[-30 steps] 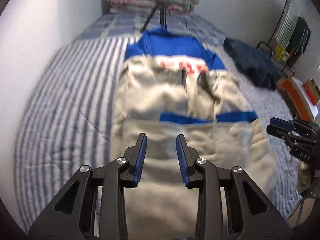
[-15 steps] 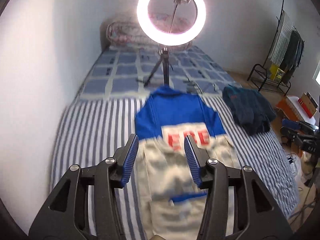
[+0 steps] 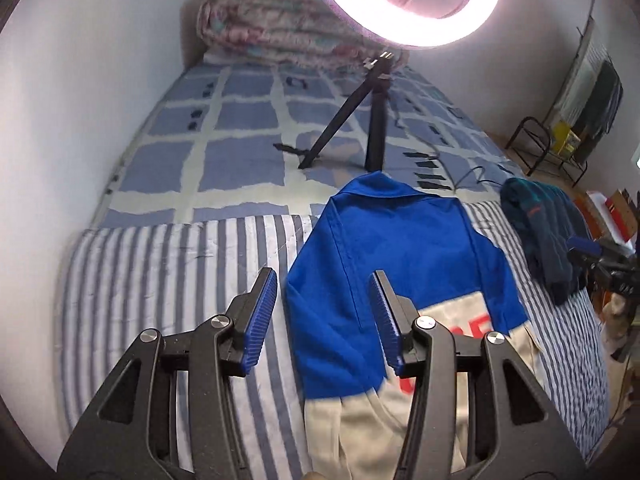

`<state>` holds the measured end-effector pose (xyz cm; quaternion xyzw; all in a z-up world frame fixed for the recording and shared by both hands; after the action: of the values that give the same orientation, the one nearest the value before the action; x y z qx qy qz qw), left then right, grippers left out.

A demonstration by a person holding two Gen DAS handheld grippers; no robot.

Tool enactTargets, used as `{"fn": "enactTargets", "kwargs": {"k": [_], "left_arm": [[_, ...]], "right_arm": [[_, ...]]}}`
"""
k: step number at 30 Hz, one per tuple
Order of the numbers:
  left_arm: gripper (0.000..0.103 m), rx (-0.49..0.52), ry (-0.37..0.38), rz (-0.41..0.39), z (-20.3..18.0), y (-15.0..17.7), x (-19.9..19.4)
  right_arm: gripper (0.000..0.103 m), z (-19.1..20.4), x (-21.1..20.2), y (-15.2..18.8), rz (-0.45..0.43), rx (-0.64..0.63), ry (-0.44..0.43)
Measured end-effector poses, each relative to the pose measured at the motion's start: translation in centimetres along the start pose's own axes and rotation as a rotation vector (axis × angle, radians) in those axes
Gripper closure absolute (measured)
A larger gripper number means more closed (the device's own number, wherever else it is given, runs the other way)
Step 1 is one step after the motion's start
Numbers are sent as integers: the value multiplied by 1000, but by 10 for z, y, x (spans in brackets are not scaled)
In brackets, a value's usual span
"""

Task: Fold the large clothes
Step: 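Grasp the blue collar edge with both tools, then lift the folded jacket by the collar with both tools and flip it over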

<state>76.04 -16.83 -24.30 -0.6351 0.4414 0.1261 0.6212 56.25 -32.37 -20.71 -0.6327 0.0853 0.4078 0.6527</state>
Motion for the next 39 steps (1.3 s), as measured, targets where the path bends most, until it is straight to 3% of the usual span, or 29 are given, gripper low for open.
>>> {"fn": "enactTargets", "kwargs": {"k": [13,16,21,25,28,30,35,39], "left_arm": [[54,17,14,100,15,-10,120],[54,74,-7,123,9,-7,141],[54,154,-18,132,-1,-4,160],[54,136,16,132,-1,-6,164],[72,150,53,131,-7,-4,166],[91,159,67,132,-13,-4,165],[102,223,24,109,-25,-3,159],[103,169,41,61,-22,-13,143]], "right_arm": [[62,-38,122,-4,67,66,-43],[62,-42,142,-3,84,70,-52],[62,-43,160,-2,91,101,-90],[65,-44,165,-3,80,133,-124],[76,-39,167,-3,86,130,-153],[83,-35,168,-2,95,114,-153],[101,-29,165,-4,88,77,-125],[103,-25,156,-9,65,54,-105]]}}
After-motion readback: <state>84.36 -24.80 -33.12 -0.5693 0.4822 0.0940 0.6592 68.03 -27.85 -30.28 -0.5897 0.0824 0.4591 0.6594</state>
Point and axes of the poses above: each gripper's, at about its wrist camera, not at the fingertips, and x roughly the way its jaws point, z to its left, y to its underside, the point moved 8 cm from there along x, roughly the way its jaws point, and after that the axes turned 5 degrees about -z, right-handed, at the moved point
